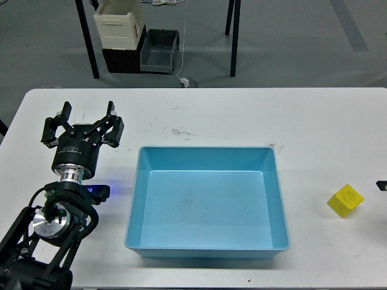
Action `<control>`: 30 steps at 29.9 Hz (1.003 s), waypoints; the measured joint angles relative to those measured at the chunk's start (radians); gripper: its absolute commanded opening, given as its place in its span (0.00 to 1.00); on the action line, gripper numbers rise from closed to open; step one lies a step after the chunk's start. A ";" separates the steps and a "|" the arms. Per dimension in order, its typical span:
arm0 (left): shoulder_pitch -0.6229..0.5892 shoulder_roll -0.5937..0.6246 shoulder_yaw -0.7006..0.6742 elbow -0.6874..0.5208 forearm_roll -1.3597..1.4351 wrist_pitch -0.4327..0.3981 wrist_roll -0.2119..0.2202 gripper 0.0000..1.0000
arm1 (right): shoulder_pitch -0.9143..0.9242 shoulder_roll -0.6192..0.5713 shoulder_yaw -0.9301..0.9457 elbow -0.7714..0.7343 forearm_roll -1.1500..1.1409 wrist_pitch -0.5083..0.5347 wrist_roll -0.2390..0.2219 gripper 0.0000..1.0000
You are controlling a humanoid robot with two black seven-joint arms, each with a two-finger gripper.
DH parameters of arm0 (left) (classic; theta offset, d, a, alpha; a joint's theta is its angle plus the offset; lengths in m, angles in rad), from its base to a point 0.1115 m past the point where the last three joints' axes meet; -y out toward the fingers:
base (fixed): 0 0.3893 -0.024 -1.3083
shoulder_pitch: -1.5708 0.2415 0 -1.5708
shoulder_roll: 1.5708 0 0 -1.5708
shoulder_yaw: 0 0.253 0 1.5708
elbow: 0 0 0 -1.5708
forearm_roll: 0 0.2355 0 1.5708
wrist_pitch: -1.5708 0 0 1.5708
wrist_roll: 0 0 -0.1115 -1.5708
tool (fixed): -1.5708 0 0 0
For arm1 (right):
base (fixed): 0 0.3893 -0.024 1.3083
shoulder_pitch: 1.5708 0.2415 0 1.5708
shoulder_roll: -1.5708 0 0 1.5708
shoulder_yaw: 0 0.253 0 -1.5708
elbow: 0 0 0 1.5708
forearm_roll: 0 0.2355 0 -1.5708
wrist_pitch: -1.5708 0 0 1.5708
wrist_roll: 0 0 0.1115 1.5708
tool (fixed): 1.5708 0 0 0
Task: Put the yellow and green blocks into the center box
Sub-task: 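Lower the right gripper onto the yellow cube and close it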
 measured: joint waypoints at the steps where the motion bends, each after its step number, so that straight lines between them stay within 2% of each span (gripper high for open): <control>1: 0.000 -0.001 0.000 0.000 0.000 0.000 0.000 1.00 | 0.001 0.009 -0.004 0.000 -0.002 0.001 0.000 1.00; 10: -0.008 -0.003 0.000 0.012 0.001 0.000 -0.001 1.00 | 0.048 0.100 -0.089 -0.013 -0.019 0.001 0.000 1.00; 23: -0.009 -0.003 -0.001 0.029 0.000 0.000 -0.001 1.00 | 0.072 0.235 -0.170 -0.175 -0.019 0.001 0.000 1.00; 30: -0.009 -0.001 -0.002 0.029 0.000 0.000 -0.001 1.00 | 0.058 0.264 -0.175 -0.199 -0.019 0.001 0.000 0.98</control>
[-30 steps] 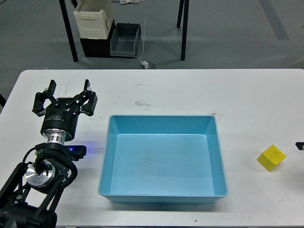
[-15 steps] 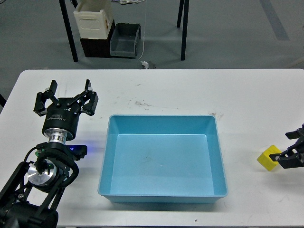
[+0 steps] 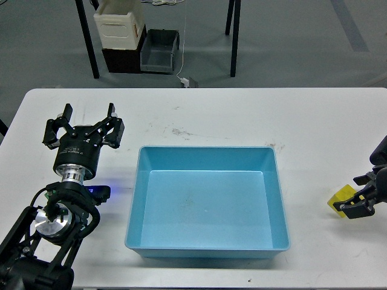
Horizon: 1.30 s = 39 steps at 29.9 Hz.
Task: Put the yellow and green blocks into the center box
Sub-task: 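Lower the right gripper onto the yellow cube and close it, then lift the yellow cube and carry it into the blue tray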
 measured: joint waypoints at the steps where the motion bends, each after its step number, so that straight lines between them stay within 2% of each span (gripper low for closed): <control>1: 0.000 0.000 0.000 0.000 0.000 0.000 0.000 1.00 | -0.001 0.001 0.000 0.000 0.000 0.000 0.000 0.97; 3: 0.000 0.000 0.000 0.000 0.000 0.000 0.000 1.00 | -0.002 0.001 -0.002 -0.001 -0.001 0.000 0.000 0.95; 13: 0.000 0.000 0.000 0.000 0.000 0.000 0.000 1.00 | -0.001 0.004 -0.071 -0.011 -0.003 0.000 0.000 0.67; 17: 0.000 0.000 -0.001 0.000 0.001 0.000 -0.002 1.00 | -0.001 0.016 -0.072 -0.039 0.000 0.000 0.000 0.60; 20: 0.000 0.000 -0.001 0.000 0.001 0.000 -0.002 1.00 | -0.001 0.035 -0.072 -0.065 0.002 0.000 0.000 0.44; 22: 0.000 0.000 -0.003 0.000 0.001 0.000 -0.002 1.00 | -0.001 0.046 -0.066 -0.079 0.003 0.000 0.000 0.29; 26: 0.001 0.000 -0.004 0.000 0.002 0.000 -0.002 1.00 | 0.008 0.053 -0.059 -0.087 0.005 0.000 0.000 0.14; 32: 0.001 0.000 -0.005 0.000 0.000 0.000 -0.002 1.00 | 0.118 0.039 -0.037 -0.083 0.010 0.000 0.000 0.06; 36: 0.001 0.000 -0.006 0.000 0.000 0.000 -0.002 1.00 | 0.255 0.023 -0.036 -0.056 0.013 0.000 0.000 0.05; 39: 0.001 0.002 -0.008 0.000 0.000 0.000 -0.002 1.00 | 0.384 0.013 -0.051 0.019 0.020 0.000 0.000 0.05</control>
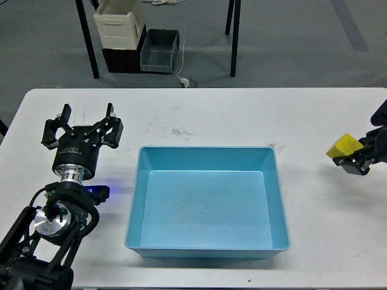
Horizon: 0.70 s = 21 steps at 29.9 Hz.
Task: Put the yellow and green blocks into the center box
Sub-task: 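Lift the yellow cube and carry it into the blue tray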
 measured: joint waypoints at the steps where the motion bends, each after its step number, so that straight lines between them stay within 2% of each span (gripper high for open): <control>1: 0.000 0.000 0.000 0.000 0.000 0.000 0.000 1.00 | 0.036 -0.001 -0.011 0.031 0.004 0.000 0.000 0.05; 5: -0.001 0.001 -0.005 0.000 0.000 0.000 0.000 1.00 | 0.213 0.017 -0.139 0.175 0.041 0.000 0.000 0.06; 10: -0.005 0.002 -0.011 0.000 0.000 0.001 0.000 1.00 | 0.374 0.177 -0.337 0.232 0.098 0.000 0.000 0.06; 14: -0.006 0.003 -0.023 -0.002 0.000 0.002 -0.003 1.00 | 0.387 0.351 -0.395 0.176 0.100 0.000 0.000 0.07; 21: -0.006 0.003 -0.037 -0.003 0.000 0.002 -0.033 1.00 | 0.283 0.619 -0.438 -0.033 0.107 0.000 0.000 0.10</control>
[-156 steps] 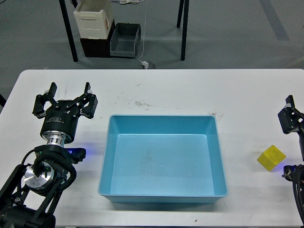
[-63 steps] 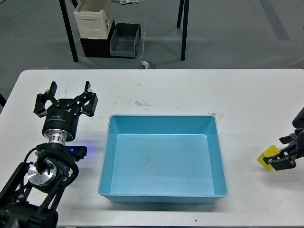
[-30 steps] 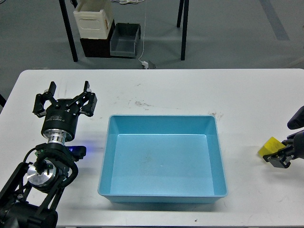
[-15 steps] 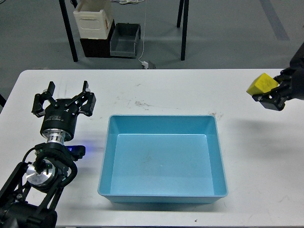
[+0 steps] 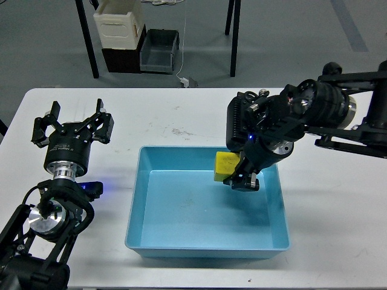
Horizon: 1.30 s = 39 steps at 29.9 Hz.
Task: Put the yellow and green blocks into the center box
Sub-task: 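Lift the yellow cube and carry it into the blue tray, then open the right gripper and withdraw it from the tray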
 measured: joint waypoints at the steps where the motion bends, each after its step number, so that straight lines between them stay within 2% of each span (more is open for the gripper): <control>1: 0.000 0.000 -0.004 0.000 0.000 0.000 -0.003 1.00 | -0.018 0.026 -0.001 -0.023 0.000 0.000 0.000 0.12; 4: -0.005 0.000 -0.016 0.000 -0.001 0.002 -0.007 1.00 | -0.073 0.107 -0.007 -0.091 -0.001 0.000 0.000 0.25; 5: -0.009 0.001 -0.018 0.000 -0.001 0.004 -0.008 1.00 | -0.087 0.128 -0.012 -0.108 -0.001 0.000 0.000 0.34; 7: -0.015 0.001 -0.022 -0.001 -0.001 0.007 -0.008 1.00 | -0.109 0.166 -0.023 -0.137 -0.001 0.000 0.000 0.66; 8: -0.016 0.001 -0.026 -0.001 -0.001 0.008 -0.008 1.00 | -0.114 0.177 -0.027 -0.144 0.000 0.000 0.000 0.73; 11: -0.018 0.003 -0.035 -0.001 -0.001 0.010 -0.007 1.00 | -0.122 0.187 -0.033 -0.152 0.004 0.000 0.000 0.88; 14: -0.021 0.017 -0.036 -0.002 -0.005 0.021 0.004 1.00 | -0.123 0.181 -0.034 -0.150 0.007 0.000 0.000 0.95; 22: -0.051 0.059 -0.038 -0.004 -0.013 0.055 0.008 1.00 | -0.095 0.085 0.026 -0.127 0.097 0.000 0.000 0.97; 26: -0.087 0.116 -0.036 0.001 -0.004 0.042 0.014 1.00 | -0.106 -0.015 0.189 -0.116 0.186 -0.013 0.000 0.97; 33: -0.114 0.262 -0.033 0.019 0.004 -0.036 0.016 1.00 | -0.209 -0.096 0.496 -0.052 0.236 -0.044 0.000 0.97; 36: -0.115 0.331 -0.032 0.021 0.034 -0.065 0.018 1.00 | -0.283 -0.100 0.609 -0.008 0.237 -0.098 0.000 0.98; 39: -0.115 0.404 -0.031 0.021 0.110 -0.075 0.023 1.00 | -0.376 -0.082 0.712 0.022 0.237 -0.199 0.000 0.98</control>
